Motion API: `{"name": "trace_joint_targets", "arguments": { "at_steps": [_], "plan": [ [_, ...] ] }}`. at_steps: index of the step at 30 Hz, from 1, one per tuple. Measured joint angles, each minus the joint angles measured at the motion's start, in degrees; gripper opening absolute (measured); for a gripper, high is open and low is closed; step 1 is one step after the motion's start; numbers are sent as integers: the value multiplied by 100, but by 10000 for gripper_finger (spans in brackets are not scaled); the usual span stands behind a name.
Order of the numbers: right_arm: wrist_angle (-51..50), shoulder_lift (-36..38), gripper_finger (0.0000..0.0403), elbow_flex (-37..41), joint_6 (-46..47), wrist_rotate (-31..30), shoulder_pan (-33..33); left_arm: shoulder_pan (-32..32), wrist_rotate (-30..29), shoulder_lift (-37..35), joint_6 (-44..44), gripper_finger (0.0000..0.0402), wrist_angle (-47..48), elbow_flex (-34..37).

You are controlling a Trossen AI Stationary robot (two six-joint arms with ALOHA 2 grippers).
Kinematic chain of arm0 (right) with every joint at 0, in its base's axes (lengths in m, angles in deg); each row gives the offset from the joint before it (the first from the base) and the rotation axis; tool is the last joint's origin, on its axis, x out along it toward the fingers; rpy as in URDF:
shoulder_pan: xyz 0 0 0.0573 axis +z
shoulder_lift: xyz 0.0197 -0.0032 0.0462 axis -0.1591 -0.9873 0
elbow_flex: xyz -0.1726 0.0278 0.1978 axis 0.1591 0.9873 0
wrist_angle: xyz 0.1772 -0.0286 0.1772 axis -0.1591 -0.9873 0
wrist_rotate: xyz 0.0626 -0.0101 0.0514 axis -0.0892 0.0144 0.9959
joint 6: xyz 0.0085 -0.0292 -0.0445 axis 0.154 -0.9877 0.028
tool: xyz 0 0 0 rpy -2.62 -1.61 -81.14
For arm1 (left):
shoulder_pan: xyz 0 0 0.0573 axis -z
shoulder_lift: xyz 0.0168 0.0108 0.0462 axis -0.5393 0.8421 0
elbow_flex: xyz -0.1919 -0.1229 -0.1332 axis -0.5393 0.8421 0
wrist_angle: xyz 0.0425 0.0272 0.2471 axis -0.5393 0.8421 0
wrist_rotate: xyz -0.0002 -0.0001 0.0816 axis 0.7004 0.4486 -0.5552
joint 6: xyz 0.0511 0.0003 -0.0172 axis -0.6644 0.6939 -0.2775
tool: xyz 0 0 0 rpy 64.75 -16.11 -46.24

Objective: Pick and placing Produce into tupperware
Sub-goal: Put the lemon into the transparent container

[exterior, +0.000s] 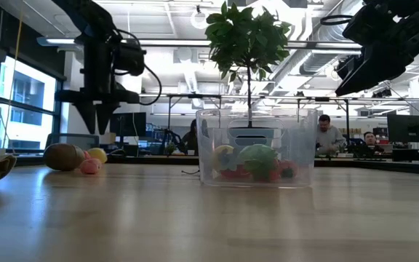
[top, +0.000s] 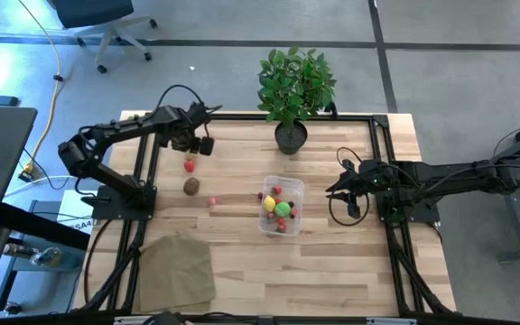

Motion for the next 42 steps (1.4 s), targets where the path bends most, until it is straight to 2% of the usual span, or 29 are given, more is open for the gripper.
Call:
{"name": "trace_joint_targets", "arguments": {
  "at_steps": [6,10,16,20,29,42],
  "plan": [
    [0,-1,73,-1,-1,0,0,-178,-77,0,-476,179,-124,0],
    [0,0,73,0,1,0,0,-167,-433,20,-768,232,-300,0],
    [0,-1,73,0,-1,0,0,-172,-303,366,-977,276,-568,0],
    [0,0,73,0,-2,0,0,-172,-105,678,-1009,281,-715,0],
    [0,-2,73,0,1,0,0,-172,144,1187,-1005,265,-899,0],
    [0,-1,73,0,-2,0,-1,-170,363,1537,-996,254,-1074,2]
  ]
}}
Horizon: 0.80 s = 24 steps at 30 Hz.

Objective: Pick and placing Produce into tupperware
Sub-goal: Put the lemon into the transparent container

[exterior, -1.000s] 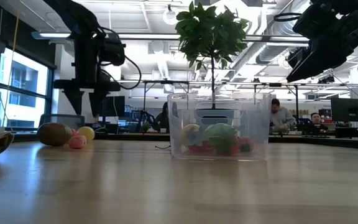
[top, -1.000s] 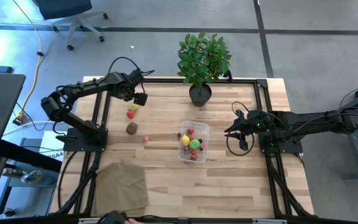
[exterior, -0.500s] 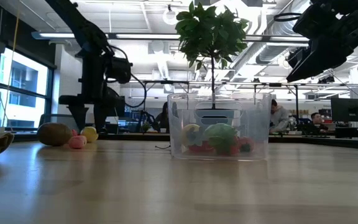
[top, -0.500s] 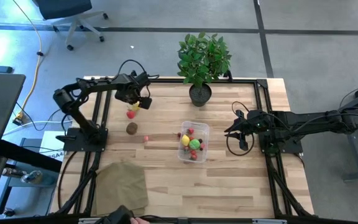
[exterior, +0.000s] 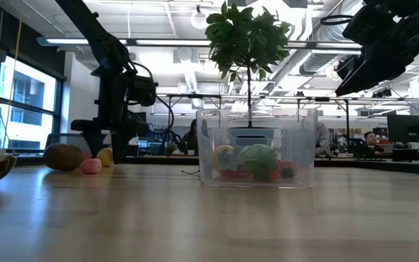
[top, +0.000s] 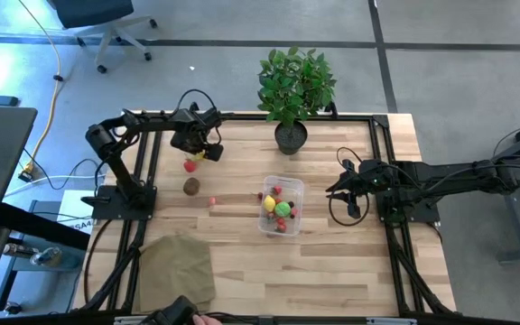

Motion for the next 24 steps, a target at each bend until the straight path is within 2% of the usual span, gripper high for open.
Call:
{"name": "trace_joint_targets", "arguments": {
  "at_steps": [13,21,24],
  "plan": [
    [0,1,73,0,0,0,1,2,-68,-2,133,194,-164,-1],
    [0,1,73,0,0,0,0,0,-73,-2,98,221,-168,-2],
    [0,1,73,-2,0,0,1,0,-109,-2,96,219,-166,-2]
  ]
}}
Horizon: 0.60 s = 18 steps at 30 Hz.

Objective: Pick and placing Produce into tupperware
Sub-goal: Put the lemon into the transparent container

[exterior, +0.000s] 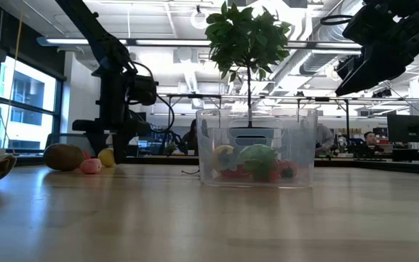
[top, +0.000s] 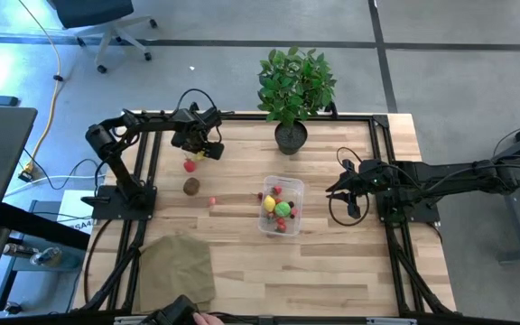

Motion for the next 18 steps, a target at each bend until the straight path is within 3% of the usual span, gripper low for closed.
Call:
{"name": "trace_joint_targets", "arguments": {
  "at_steps": [6,14,18],
  "plan": [
    [0,-2,73,2,0,0,-1,0,-4,-2,44,189,2,0],
    [0,-1,73,2,0,0,-1,0,-4,-2,42,215,72,0],
    [0,-1,73,2,2,0,0,0,-2,-2,42,201,96,0]
  ]
}}
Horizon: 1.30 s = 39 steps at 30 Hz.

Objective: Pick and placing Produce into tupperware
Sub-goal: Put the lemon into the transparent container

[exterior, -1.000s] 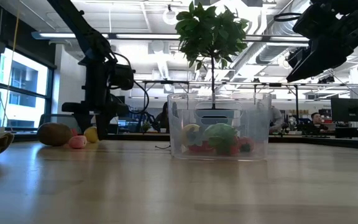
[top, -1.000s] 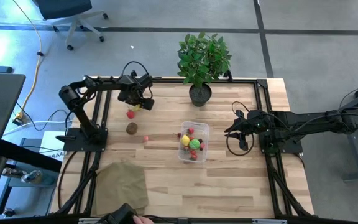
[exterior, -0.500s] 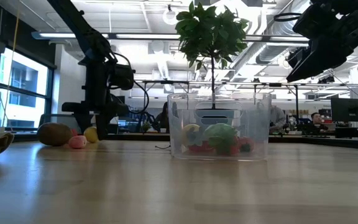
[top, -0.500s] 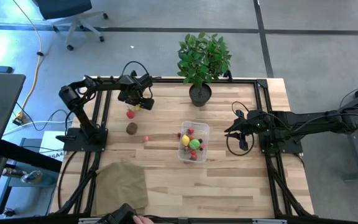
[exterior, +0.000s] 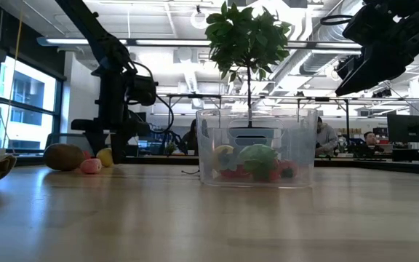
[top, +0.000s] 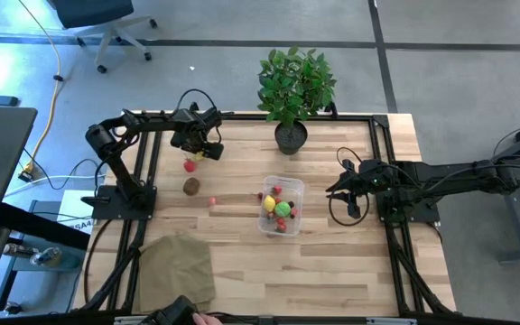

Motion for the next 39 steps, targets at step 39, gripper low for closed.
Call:
{"name": "trace_joint_targets", "arguments": {
  "at_steps": [39],
  "plan": [
    [0,-1,73,0,-2,0,0,235,-356,-2334,-570,202,-213,4]
  ]
}}
